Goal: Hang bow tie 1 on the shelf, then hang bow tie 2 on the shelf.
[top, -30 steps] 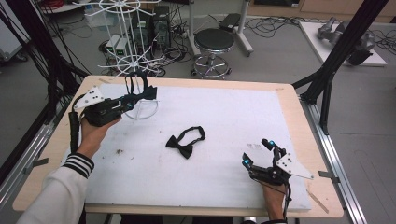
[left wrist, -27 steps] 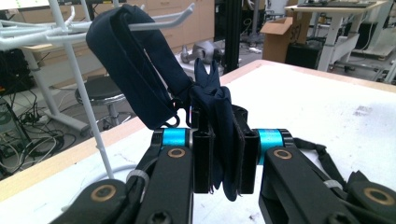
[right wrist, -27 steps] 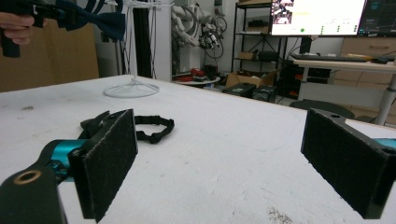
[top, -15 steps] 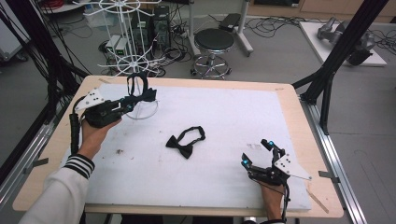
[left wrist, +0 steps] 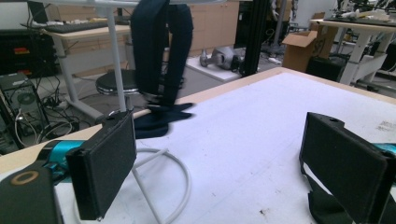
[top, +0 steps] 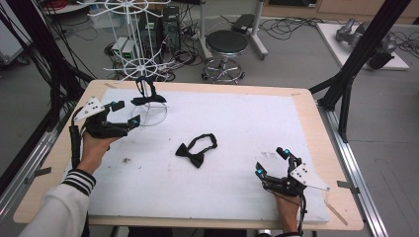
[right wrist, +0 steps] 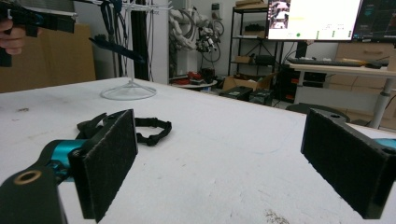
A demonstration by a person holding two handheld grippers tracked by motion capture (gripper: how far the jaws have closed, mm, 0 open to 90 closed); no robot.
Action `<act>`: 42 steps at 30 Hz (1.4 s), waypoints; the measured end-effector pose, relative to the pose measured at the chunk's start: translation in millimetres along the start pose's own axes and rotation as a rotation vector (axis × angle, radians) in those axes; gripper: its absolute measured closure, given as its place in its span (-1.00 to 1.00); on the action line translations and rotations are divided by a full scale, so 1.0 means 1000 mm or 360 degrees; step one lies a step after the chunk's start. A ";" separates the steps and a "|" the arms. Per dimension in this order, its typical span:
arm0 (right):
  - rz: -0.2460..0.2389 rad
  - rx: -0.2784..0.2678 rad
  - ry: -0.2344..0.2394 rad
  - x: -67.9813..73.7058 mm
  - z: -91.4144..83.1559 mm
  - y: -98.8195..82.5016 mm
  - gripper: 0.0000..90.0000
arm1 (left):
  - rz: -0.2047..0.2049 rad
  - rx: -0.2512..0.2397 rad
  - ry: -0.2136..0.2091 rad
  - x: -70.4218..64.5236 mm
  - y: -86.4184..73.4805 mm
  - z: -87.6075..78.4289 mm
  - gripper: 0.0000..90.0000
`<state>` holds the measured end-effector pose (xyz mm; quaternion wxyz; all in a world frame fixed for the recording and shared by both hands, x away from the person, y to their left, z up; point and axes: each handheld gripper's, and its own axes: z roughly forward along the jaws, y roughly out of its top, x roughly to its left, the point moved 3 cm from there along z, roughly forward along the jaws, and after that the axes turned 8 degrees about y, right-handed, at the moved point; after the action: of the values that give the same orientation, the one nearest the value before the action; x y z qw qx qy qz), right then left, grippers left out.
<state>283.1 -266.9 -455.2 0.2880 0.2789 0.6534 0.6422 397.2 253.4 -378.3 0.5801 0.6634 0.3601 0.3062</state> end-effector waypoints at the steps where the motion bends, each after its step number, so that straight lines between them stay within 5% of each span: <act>1: 0.0009 0.0004 0.0005 0.001 0.000 0.000 -0.77 | -0.0002 -0.0005 -0.0004 0.000 -0.001 -0.002 -0.75; 7: 0.0001 0.0005 0.0000 0.001 0.000 0.000 -0.77 | -0.0032 -0.0047 -0.0021 0.001 -0.002 -0.010 -0.78; 18: -0.0010 0.0001 -0.0006 0.000 0.000 0.000 -0.77 | 0.0022 -0.0138 -0.0023 -0.006 -0.009 -0.026 -0.79; 42: 0.0003 0.0002 -0.0006 0.000 0.000 0.000 -0.77 | 0.0052 -0.0142 -0.0012 -0.007 -0.008 -0.034 -0.79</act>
<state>282.7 -266.9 -455.2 0.2884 0.2811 0.6530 0.6414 364.9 267.0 -381.0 0.6053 0.6439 0.3328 0.3289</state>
